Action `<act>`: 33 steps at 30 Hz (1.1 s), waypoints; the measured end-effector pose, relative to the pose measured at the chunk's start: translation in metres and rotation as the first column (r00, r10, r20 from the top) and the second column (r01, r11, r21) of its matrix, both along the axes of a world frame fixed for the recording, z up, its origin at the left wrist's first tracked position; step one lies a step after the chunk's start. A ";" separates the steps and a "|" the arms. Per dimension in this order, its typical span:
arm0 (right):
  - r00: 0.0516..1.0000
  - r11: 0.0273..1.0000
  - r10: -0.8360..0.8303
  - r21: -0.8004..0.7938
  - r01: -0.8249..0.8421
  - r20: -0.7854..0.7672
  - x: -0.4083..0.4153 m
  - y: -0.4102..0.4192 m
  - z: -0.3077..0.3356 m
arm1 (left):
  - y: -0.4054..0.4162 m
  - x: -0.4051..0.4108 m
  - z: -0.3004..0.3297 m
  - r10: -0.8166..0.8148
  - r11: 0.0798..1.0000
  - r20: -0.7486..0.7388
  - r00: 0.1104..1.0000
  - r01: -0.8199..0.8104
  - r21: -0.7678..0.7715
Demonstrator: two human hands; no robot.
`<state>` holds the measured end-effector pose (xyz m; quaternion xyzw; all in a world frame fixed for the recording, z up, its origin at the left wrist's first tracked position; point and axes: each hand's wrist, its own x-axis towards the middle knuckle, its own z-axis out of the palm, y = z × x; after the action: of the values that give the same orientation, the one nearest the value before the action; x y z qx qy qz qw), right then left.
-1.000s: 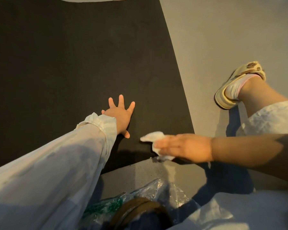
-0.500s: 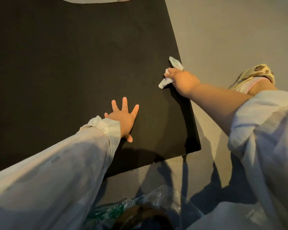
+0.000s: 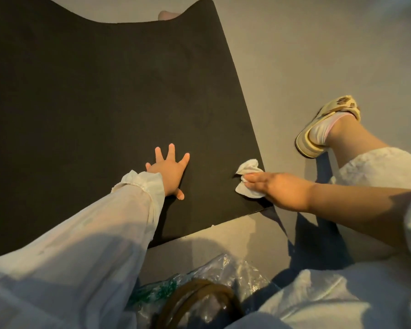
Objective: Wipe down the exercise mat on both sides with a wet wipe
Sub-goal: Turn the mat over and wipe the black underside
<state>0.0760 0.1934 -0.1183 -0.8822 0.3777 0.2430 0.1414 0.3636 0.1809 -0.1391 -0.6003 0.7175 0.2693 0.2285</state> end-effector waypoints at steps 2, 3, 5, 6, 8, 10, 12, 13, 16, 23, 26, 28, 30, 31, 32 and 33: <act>0.999 0.999 -0.002 -0.034 0.003 0.035 -0.003 0.011 0.003 | 0.006 0.003 0.001 -0.011 1.000 -0.025 1.000 0.011 -0.016; 0.999 0.999 -0.019 -0.050 0.021 0.050 -0.005 0.015 0.002 | 0.010 0.006 0.001 -0.016 1.000 -0.039 0.999 0.015 -0.027; 0.999 0.996 -0.045 -0.080 0.046 0.022 -0.004 0.026 -0.001 | 0.016 0.011 0.002 -0.023 0.999 -0.074 0.997 0.019 -0.048; 0.998 0.992 -0.058 -0.108 0.058 0.002 -0.002 0.030 -0.002 | 0.020 0.013 0.003 -0.029 0.998 -0.089 0.996 0.024 -0.051; 0.990 0.977 -0.140 -0.165 0.135 -0.019 0.006 0.035 -0.005 | 0.024 0.018 0.006 -0.024 0.999 -0.124 0.992 0.020 -0.037; 0.956 0.939 -0.292 -0.180 0.293 0.032 0.018 0.038 -0.004 | 0.028 0.022 0.011 0.030 0.999 -0.194 0.981 -0.035 -0.022; 0.895 0.884 -0.429 -0.148 0.444 0.122 0.031 0.039 -0.002 | 0.027 0.026 0.016 0.120 0.991 -0.298 0.947 -0.134 -0.025; 0.866 0.860 -0.475 -0.127 0.495 0.160 0.037 0.038 -0.001 | 0.025 0.028 0.019 0.173 0.980 -0.359 0.917 -0.197 -0.030; 0.786 0.801 -0.551 -0.084 0.592 0.281 0.060 0.033 0.010 | 0.017 0.032 0.033 0.354 0.906 -0.565 0.745 -0.424 0.008; 0.519 0.759 -0.590 0.205 0.618 0.618 0.141 0.034 0.044 | -0.017 0.051 0.090 0.644 0.592 -0.760 0.083 -0.683 0.427; 0.569 0.851 -0.502 0.254 0.459 0.651 0.157 0.040 0.052 | -0.030 0.059 0.102 0.654 0.582 -0.742 0.148 -0.725 0.368; 0.627 0.913 -0.360 0.123 0.390 0.691 0.162 0.041 0.047 | -0.038 0.061 0.103 0.676 0.573 -0.713 0.187 -0.741 0.350; 0.767 0.971 -0.127 -0.078 0.224 0.629 0.165 0.038 0.048 | -0.044 0.059 0.103 0.688 0.569 -0.702 0.186 -0.738 0.362; 0.748 0.977 -0.125 -0.053 0.209 0.651 0.171 0.035 0.045 | -0.046 0.057 0.105 0.692 0.571 -0.697 0.187 -0.733 0.371; 0.727 0.978 -0.166 0.017 0.208 0.666 0.171 0.035 0.044 | -0.049 0.055 0.105 0.697 0.579 -0.687 0.204 -0.726 0.372; 0.713 0.976 -0.194 0.061 0.207 0.674 0.173 0.036 0.041 | -0.051 0.054 0.105 0.701 0.591 -0.674 0.233 -0.718 0.367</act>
<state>0.2487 0.2297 -0.0774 -0.8651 0.3962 -0.1141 0.2858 0.4177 0.1301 -0.0341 -0.6837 0.3915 0.5617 -0.2524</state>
